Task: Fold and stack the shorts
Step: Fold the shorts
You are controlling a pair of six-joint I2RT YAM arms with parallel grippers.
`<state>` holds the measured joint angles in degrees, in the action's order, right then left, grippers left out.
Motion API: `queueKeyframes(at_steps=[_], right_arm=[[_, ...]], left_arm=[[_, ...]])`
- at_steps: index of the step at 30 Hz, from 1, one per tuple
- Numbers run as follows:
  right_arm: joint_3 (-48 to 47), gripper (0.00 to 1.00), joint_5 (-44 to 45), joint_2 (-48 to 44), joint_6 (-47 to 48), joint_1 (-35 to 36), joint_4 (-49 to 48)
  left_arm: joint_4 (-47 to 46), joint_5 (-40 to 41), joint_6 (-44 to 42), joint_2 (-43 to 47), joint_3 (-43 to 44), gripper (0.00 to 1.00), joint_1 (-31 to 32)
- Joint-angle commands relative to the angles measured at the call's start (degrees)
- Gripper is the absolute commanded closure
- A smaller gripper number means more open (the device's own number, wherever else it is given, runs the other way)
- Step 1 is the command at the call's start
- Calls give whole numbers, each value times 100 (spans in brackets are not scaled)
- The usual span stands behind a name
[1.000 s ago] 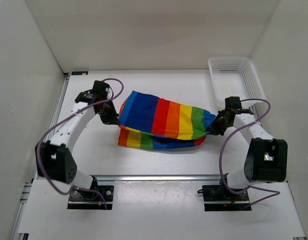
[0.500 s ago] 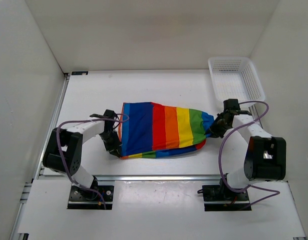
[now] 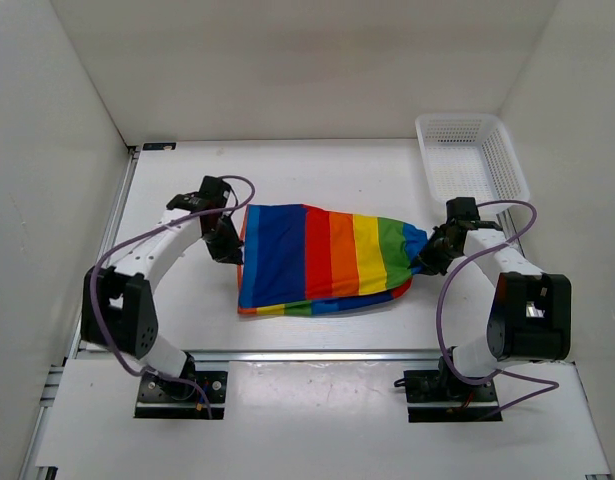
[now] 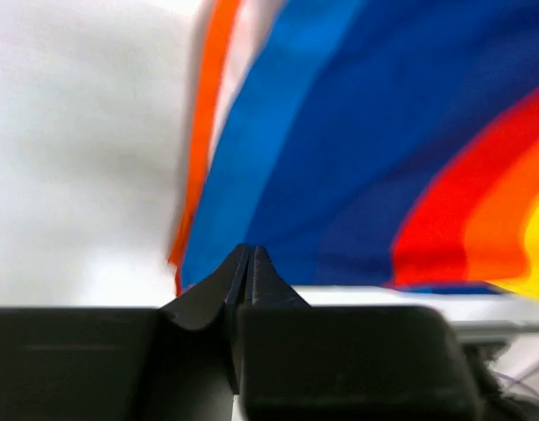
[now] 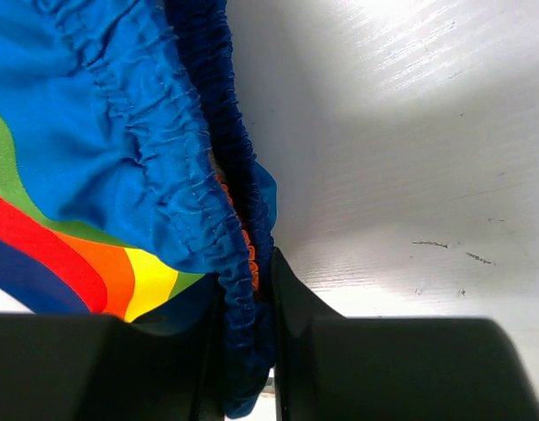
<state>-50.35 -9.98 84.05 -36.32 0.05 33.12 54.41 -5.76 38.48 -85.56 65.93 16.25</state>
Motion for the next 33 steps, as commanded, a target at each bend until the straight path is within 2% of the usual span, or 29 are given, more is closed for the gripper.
queueKeyframes(at_steps=[1,5,13,20,26,33], right_arm=[[-45,100,118,-64,142,-5,-78],[-212,100,233,-169,195,-5,36],[-379,100,452,-170,361,-5,98],[-976,100,1085,-354,476,249,492],[-2337,100,1928,-171,678,1416,879],[-4069,100,3115,1033,907,3719,1494]], left_arm=[[-210,382,2,-548,165,89,18],[-501,312,-51,-1339,402,89,18],[-563,373,-51,-1893,754,89,142],[-730,321,-51,-2448,755,89,317],[-730,268,2,-2518,693,89,317],[-730,216,2,-2623,798,89,370]])
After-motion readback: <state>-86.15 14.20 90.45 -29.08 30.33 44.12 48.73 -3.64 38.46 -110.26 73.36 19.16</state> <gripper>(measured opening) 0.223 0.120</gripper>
